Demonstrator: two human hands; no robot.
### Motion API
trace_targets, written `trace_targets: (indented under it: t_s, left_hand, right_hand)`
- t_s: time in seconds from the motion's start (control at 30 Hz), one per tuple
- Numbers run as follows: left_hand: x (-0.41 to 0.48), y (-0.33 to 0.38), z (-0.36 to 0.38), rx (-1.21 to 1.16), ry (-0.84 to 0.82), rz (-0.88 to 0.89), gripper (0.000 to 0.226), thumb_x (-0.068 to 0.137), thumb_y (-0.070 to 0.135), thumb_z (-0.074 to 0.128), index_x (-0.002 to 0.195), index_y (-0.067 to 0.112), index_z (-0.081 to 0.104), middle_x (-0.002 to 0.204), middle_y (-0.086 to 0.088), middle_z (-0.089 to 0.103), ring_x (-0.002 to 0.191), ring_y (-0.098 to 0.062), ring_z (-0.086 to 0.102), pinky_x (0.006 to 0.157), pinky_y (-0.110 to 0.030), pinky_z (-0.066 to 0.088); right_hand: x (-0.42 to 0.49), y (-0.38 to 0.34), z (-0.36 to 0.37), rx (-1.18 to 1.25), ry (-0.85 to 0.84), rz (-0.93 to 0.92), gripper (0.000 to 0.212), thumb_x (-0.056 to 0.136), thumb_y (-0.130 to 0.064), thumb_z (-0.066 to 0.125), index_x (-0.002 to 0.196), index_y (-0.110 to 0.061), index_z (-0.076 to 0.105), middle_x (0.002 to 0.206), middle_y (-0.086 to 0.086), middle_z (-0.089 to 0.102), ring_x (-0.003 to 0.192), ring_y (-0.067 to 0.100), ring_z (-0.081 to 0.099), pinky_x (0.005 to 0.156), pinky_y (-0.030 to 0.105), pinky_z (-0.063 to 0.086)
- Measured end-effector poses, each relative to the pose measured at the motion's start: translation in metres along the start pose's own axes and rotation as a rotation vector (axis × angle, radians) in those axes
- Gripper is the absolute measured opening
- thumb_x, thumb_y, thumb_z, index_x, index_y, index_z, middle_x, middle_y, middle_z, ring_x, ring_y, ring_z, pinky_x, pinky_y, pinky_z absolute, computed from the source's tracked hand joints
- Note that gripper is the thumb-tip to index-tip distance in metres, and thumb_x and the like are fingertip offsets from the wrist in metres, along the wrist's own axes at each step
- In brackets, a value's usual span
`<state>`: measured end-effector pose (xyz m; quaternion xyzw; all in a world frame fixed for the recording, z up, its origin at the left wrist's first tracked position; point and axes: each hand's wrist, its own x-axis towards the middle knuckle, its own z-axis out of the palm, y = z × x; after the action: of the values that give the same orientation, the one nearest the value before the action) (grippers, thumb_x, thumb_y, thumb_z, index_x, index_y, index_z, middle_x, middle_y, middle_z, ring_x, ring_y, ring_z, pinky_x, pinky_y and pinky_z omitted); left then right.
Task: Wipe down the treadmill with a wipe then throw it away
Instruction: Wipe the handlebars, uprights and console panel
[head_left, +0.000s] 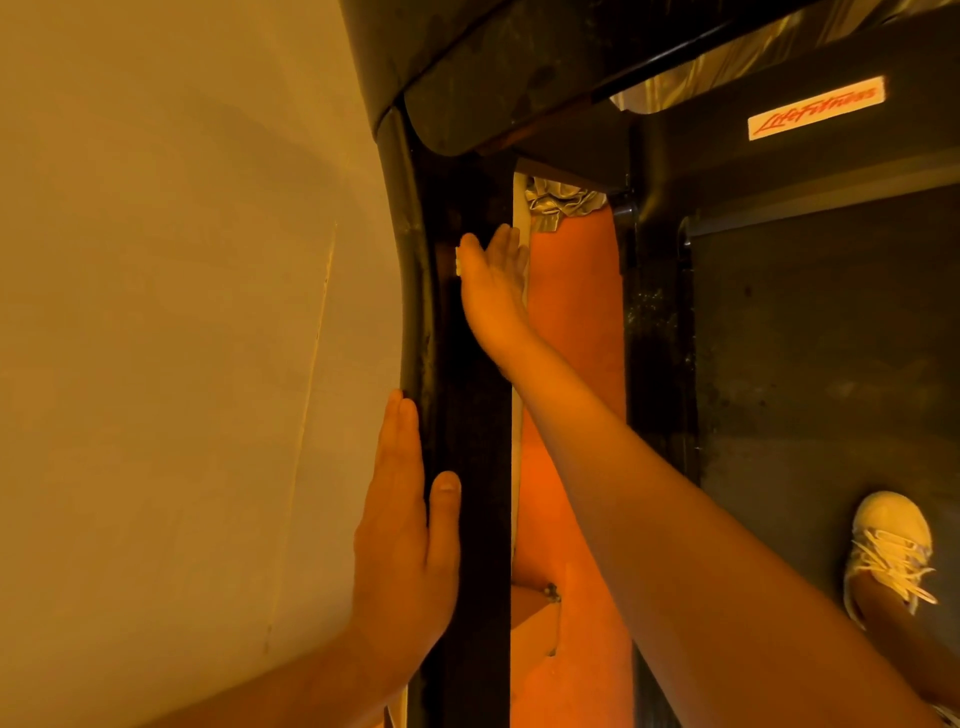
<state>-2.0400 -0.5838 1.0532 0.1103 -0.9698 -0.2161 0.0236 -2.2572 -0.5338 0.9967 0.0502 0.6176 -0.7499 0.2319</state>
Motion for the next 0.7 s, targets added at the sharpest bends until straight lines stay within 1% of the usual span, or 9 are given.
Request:
trace_targets:
  t_s: [0.03,0.1,0.23,0.4,0.57,0.63,0.7]
  left_hand:
    - [0.000,0.000,0.000,-0.001,0.000,-0.004,0.059,0.100,0.058,0.028,0.147,0.071,-0.006,0.164,0.034,0.010,0.153,0.004,0.015,0.124,-0.038,0.026]
    - [0.000,-0.001,0.000,0.000,-0.003,-0.005,0.059,0.100,0.059,0.028,0.146,0.073,-0.007,0.163,0.036,0.009,0.152,0.005,0.014,0.124,-0.038,0.026]
    - [0.000,-0.002,-0.001,-0.005,-0.002,-0.003,0.060,0.101,0.057,0.029,0.147,0.072,-0.006,0.167,0.027,0.014,0.153,0.000,0.018,0.123,-0.047,0.032]
    - [0.000,-0.002,-0.001,0.003,0.001,0.035,0.061,0.105,0.050,0.031,0.150,0.067,-0.006,0.168,0.022,0.013,0.155,-0.003,0.016,0.122,-0.050,0.032]
    - [0.000,-0.004,0.000,0.035,0.007,0.071,0.064,0.107,0.043,0.033,0.151,0.065,-0.008,0.170,0.017,0.013,0.155,-0.005,0.016,0.122,-0.049,0.032]
    - [0.000,-0.005,0.001,0.052,0.007,0.096,0.067,0.108,0.037,0.034,0.153,0.062,-0.009,0.170,0.015,0.012,0.156,-0.007,0.016,0.123,-0.047,0.031]
    - [0.000,-0.006,0.001,0.064,0.006,0.125,0.069,0.108,0.034,0.035,0.154,0.059,-0.009,0.171,0.015,0.009,0.156,-0.007,0.013,0.125,-0.041,0.027]
  right_hand:
    - [0.001,-0.001,0.000,-0.001,0.005,0.019,0.067,0.112,-0.041,0.026,0.163,-0.011,-0.004,0.172,0.006,-0.010,0.157,0.023,-0.014,0.125,0.040,-0.007]
    - [-0.004,-0.006,0.007,0.000,-0.010,-0.020,0.066,0.112,-0.042,0.024,0.163,-0.012,-0.005,0.172,0.006,-0.011,0.157,0.022,-0.015,0.124,0.039,-0.007]
    - [-0.012,-0.002,0.012,0.020,-0.017,-0.128,0.063,0.112,-0.041,0.023,0.163,-0.015,-0.003,0.172,0.002,-0.009,0.157,0.017,-0.014,0.123,0.036,-0.008]
    - [-0.007,0.001,0.005,-0.021,-0.002,-0.026,0.066,0.112,-0.043,0.024,0.163,-0.013,-0.003,0.172,0.005,-0.009,0.157,0.022,-0.014,0.125,0.039,-0.007]
    - [-0.018,0.016,0.008,-0.028,-0.025,-0.153,0.061,0.113,-0.039,0.023,0.163,-0.015,-0.003,0.172,0.002,-0.009,0.157,0.018,-0.014,0.124,0.037,-0.008]
    - [-0.016,0.026,0.002,-0.054,-0.019,-0.127,0.062,0.113,-0.040,0.023,0.163,-0.015,-0.003,0.172,0.003,-0.008,0.157,0.019,-0.014,0.125,0.039,-0.007]
    - [-0.015,0.030,0.000,-0.059,-0.005,-0.082,0.063,0.112,-0.041,0.023,0.163,-0.014,-0.003,0.172,0.003,-0.008,0.157,0.020,-0.014,0.127,0.041,-0.005]
